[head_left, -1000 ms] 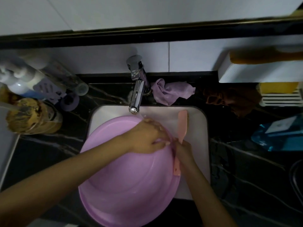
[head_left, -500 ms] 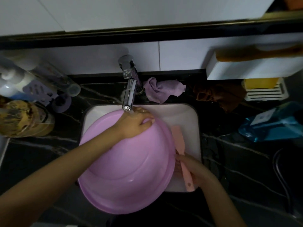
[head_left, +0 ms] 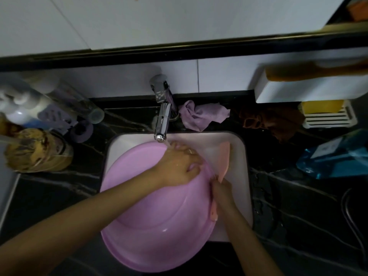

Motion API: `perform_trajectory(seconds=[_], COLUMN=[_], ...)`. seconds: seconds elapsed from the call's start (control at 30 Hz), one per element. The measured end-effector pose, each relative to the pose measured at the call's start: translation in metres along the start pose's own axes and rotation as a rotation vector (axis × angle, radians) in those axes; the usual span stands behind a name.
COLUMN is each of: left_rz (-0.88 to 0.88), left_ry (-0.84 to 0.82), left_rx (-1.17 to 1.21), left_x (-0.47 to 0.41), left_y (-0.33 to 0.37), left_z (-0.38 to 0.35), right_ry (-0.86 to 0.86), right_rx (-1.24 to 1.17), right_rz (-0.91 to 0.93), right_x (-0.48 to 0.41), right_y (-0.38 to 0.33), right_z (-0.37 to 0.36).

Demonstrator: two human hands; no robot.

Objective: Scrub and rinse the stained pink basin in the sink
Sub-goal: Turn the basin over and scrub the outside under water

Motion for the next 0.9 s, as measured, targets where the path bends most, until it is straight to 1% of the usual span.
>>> perform_trajectory(seconds=[0.03, 0.07, 0.1, 0.13, 0.17, 0.2, 0.23, 0.27, 0.3, 0.4, 0.43, 0.47, 0.5, 0.53, 0.57, 0.63, 0.67, 0.7, 0.77, 0.8, 0.83, 0.87, 0.9], left_rz=[-0.016, 0.012, 0.095, 0.223, 0.402, 0.549, 0.608, 0.579, 0.483, 0.015, -0.076, -0.115, -0.073, -0.001, 0.112, 0.319, 0.355, 0.304, -0.001, -0.137, -0.221, -0.249, -0.197], left_ry=[-0.032, -0.049, -0.060, -0.059, -0.077, -0.082, -0.075, -0.061, -0.029, -0.057, -0.078, -0.095, -0.129, -0.159, -0.195, -0.206, -0.202, -0.193, -0.111, -0.071, -0.067, -0.087, -0.114], left_rx=[0.013, 0.055, 0.106, 0.145, 0.155, 0.125, 0.064, 0.018, 0.006, -0.003, -0.001, 0.019, 0.046, 0.064, 0.067, 0.121, 0.116, 0.064, -0.023, -0.018, 0.013, 0.044, 0.074], left_x=[0.000, -0.002, -0.003, -0.003, -0.001, 0.003, 0.005, 0.004, -0.001, -0.004, -0.003, -0.005, -0.008, -0.012, -0.015, -0.016, -0.015, -0.015, -0.011, -0.004, 0.000, 0.000, -0.006], left_y=[-0.002, -0.011, -0.027, -0.046, -0.068, -0.085, -0.090, -0.085, -0.071, 0.000, 0.016, 0.022, 0.015, 0.000, -0.023, -0.062, -0.064, -0.052, -0.001, 0.023, 0.038, 0.040, 0.031], left_z=[0.003, 0.007, 0.012, 0.017, 0.018, 0.018, 0.017, 0.016, 0.015, -0.001, -0.003, 0.000, 0.001, -0.003, -0.005, -0.003, -0.002, 0.000, 0.001, 0.003, 0.004, 0.003, 0.004], right_ry=[0.004, -0.003, -0.008, -0.005, 0.001, 0.004, 0.010, 0.006, 0.006, 0.007, 0.008, 0.006, 0.001, -0.004, -0.001, 0.004, 0.010, 0.015, 0.012, -0.002, -0.013, -0.020, -0.021], right_rx=[0.009, 0.022, 0.038, 0.055, 0.067, 0.075, 0.087, 0.096, 0.106, 0.107, 0.105, 0.107, 0.110, 0.115, 0.122, 0.127, 0.133, 0.144, 0.134, 0.110, 0.088, 0.089, 0.115], right_rz=[0.011, 0.029, 0.043, 0.052, 0.057, 0.057, 0.052, 0.036, 0.028, 0.024, 0.026, 0.032, 0.032, 0.031, 0.031, 0.034, 0.039, 0.045, 0.060, 0.068, 0.069, 0.066, 0.054], right_x=[-0.003, -0.006, -0.009, -0.013, -0.016, -0.018, -0.020, -0.022, -0.024, -0.028, -0.031, -0.033, -0.033, -0.034, -0.033, -0.032, -0.031, -0.030, -0.029, -0.028, -0.028, -0.028, -0.027], right_y=[-0.003, -0.005, -0.008, -0.010, -0.013, -0.013, -0.012, -0.009, -0.006, 0.001, 0.002, 0.003, 0.002, 0.003, 0.002, 0.000, 0.000, -0.001, -0.001, 0.000, -0.001, -0.002, -0.005], right_z=[-0.002, -0.003, -0.005, -0.006, -0.007, -0.008, -0.008, -0.010, -0.011, -0.015, -0.016, -0.015, -0.015, -0.014, -0.013, -0.012, -0.012, -0.013, -0.015, -0.018, -0.018, -0.018, -0.015])
Point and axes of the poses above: each hand's wrist, its own x-axis away from the middle knuckle, its own z-axis out of the back of the hand, y = z × x, the point moved 8 cm from there along -x, towards the middle knuckle, and after that the axes turned 2 degrees about x, right-handed, at the moved point
